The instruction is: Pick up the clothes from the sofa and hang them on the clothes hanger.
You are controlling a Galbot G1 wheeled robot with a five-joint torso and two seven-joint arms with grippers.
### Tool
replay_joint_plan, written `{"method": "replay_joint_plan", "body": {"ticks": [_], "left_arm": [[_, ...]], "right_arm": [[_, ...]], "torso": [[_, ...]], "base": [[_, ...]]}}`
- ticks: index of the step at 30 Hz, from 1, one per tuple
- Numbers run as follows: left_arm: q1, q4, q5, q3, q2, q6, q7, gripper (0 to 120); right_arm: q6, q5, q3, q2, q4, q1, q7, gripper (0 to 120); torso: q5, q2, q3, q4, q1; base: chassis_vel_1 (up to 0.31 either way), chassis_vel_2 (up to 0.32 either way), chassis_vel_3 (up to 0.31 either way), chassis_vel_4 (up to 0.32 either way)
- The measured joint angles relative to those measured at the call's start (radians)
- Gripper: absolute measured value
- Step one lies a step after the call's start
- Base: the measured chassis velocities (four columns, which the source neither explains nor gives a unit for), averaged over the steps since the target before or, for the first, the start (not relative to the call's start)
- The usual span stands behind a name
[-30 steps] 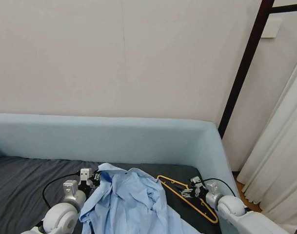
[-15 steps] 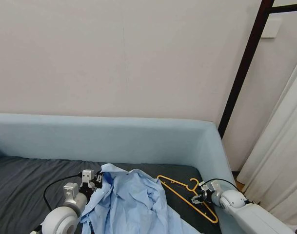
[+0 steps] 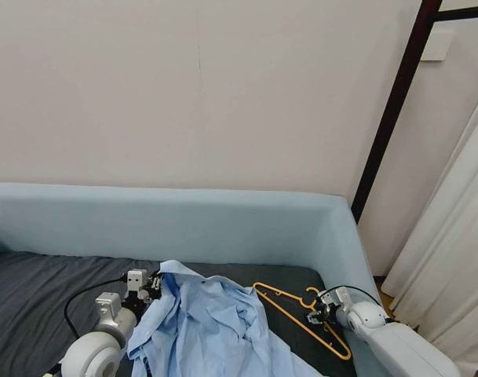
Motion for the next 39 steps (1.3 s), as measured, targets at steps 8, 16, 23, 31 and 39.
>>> {"method": "replay_joint_plan", "body": {"ticks": [8, 16, 23, 31, 39], "left_arm": [[-0.005, -0.005, -0.005, 0.008, 0.004, 0.0, -0.001, 0], [0.01, -0.009, 0.002, 0.015, 0.003, 0.0, -0.001, 0], [0.02, -0.012, 0.008, 0.015, 0.005, 0.0, 0.001, 0], [0.007, 0.0, 0.019, 0.029, 0.002, -0.004, 0.007, 0], [0.003, -0.003, 0.021, 0.035, -0.007, -0.005, 0.01, 0]], "right_arm": [[0.001, -0.002, 0.008, 0.001, -0.012, -0.002, -0.004, 29], [0.0, 0.017, 0.01, -0.005, -0.004, -0.007, 0.008, 4], [0.001, 0.066, 0.011, -0.023, 0.044, -0.025, 0.043, 4], [0.104, 0.031, 0.02, -0.139, 0.255, -0.083, 0.102, 4], [0.207, -0.023, 0.029, -0.264, 0.532, -0.165, 0.216, 4]], "torso": [[0.0, 0.0, 0.0, 0.0, 0.0], [0.0001, 0.0, 0.0, 0.0001, 0.0], [0.0003, 0.0, 0.0, -0.0001, 0.0], [0.0, 0.0, 0.0, -0.0001, 0.0], [0.0001, 0.0, 0.0, 0.0, 0.0]], "base": [[0.0, 0.0, 0.0, 0.0], [0.0, 0.0, 0.0, 0.0], [0.0, 0.0, 0.0, 0.0], [0.0, 0.0, 0.0, 0.0], [0.0, 0.0, 0.0, 0.0]]}}
